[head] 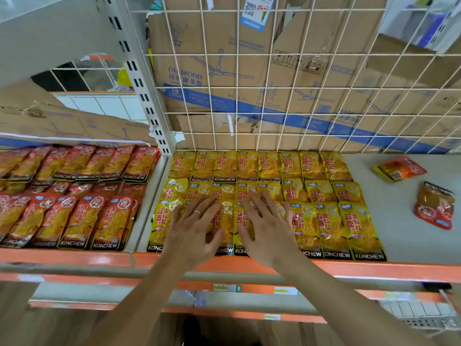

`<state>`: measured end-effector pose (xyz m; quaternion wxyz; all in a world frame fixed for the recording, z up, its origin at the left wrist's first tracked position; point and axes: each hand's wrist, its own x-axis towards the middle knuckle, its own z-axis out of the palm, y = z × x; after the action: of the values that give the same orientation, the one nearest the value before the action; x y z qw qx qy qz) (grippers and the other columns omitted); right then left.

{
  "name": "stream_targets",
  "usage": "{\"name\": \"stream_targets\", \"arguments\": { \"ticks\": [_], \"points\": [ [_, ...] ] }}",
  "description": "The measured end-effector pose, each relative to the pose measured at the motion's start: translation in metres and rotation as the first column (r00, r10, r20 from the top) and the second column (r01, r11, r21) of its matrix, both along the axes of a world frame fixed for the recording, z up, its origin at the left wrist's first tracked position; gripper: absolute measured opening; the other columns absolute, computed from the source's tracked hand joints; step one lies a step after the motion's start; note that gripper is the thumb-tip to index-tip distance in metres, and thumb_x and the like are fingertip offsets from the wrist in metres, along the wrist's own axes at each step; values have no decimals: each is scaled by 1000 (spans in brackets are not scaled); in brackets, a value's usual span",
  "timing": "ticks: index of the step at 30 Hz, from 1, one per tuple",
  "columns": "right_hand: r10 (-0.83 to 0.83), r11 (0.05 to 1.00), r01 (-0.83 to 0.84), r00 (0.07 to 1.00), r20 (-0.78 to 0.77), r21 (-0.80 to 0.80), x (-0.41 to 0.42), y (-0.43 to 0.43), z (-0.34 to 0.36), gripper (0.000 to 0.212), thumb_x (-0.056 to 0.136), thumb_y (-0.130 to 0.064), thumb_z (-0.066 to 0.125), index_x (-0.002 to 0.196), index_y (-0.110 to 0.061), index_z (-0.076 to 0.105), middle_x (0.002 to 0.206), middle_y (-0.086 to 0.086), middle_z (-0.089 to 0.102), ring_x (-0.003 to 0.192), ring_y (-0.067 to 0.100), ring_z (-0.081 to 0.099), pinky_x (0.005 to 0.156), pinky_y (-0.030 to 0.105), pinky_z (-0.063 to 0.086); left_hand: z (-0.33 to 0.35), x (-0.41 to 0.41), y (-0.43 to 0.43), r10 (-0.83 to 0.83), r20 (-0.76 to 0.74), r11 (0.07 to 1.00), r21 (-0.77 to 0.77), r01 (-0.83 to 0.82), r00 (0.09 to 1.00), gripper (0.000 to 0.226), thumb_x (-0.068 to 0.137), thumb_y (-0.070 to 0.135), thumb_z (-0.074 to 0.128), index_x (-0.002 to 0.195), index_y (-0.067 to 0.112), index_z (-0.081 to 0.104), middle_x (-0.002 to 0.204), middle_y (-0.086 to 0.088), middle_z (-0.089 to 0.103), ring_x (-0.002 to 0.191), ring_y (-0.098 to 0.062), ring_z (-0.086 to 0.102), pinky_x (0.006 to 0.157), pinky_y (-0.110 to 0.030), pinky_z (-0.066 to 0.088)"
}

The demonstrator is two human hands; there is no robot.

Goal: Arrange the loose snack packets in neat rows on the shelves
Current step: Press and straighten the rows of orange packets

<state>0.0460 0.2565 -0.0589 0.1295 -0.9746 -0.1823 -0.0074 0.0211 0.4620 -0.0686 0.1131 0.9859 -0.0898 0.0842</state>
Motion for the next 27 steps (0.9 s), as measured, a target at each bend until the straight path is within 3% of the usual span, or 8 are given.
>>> {"name": "stream_targets", "arguments": {
  "ticks": [3,7,13,17,20,22,27],
  "points": [
    [-9,1000,8,999,-37,-20,1,0,0,68,94,-62,18,155,-34,21,165,-9,15,153,21,0,118,57,1,1,0,0,2,-6,1000,7,-2,1000,61,89,61,41,144,34,49,155,12,42,146,-15,34,112,-58,30],
    [-23,999,23,1000,-4,-38,-1,1,-1,69,92,-62,19,152,-30,31,160,-5,29,152,24,12,116,59,13,2,0,-2,4,29,1000,-12,-3,1000,57,88,58,44,138,33,55,149,11,50,142,-15,40,108,-55,35],
    [-16,998,16,1000,-10,-58,1,1,0,67,93,-62,23,152,-30,32,160,-4,29,152,26,13,115,59,13,1,1,-2,-7,60,1000,-13,8,998,56,88,58,46,136,32,57,149,10,50,141,-16,42,105,-57,37],
    [-51,998,52,999,3,-39,-2,2,1,68,91,-66,28,151,-35,33,163,-5,23,152,31,8,113,67,13,1,-1,-1,26,64,1000,10,-26,998,65,88,67,43,145,36,48,159,10,36,148,-23,31,109,-65,29],
    [-95,994,93,995,-37,-50,-3,2,3,71,91,-73,26,154,-42,19,167,-6,2,151,39,-12,111,73,2,1,-3,-1,121,10,992,39,-121,993,75,85,80,34,152,45,30,166,12,14,154,-31,7,111,-71,13],
    [-112,992,106,990,-81,-69,-2,1,4,75,89,-77,21,155,-45,6,166,-7,-10,149,41,-19,111,73,-4,-1,-2,0,149,-25,987,62,-147,989,79,83,85,27,153,48,26,167,12,9,153,-35,5,111,-74,11],
    [-113,988,101,988,-103,-117,-2,2,5,78,87,-80,15,155,-45,1,167,-8,-4,151,40,-8,112,73,-4,-2,-1,-2,195,-74,976,116,-186,978,82,80,90,17,152,50,26,166,8,19,153,-35,12,112,-74,12]
  ]
}}
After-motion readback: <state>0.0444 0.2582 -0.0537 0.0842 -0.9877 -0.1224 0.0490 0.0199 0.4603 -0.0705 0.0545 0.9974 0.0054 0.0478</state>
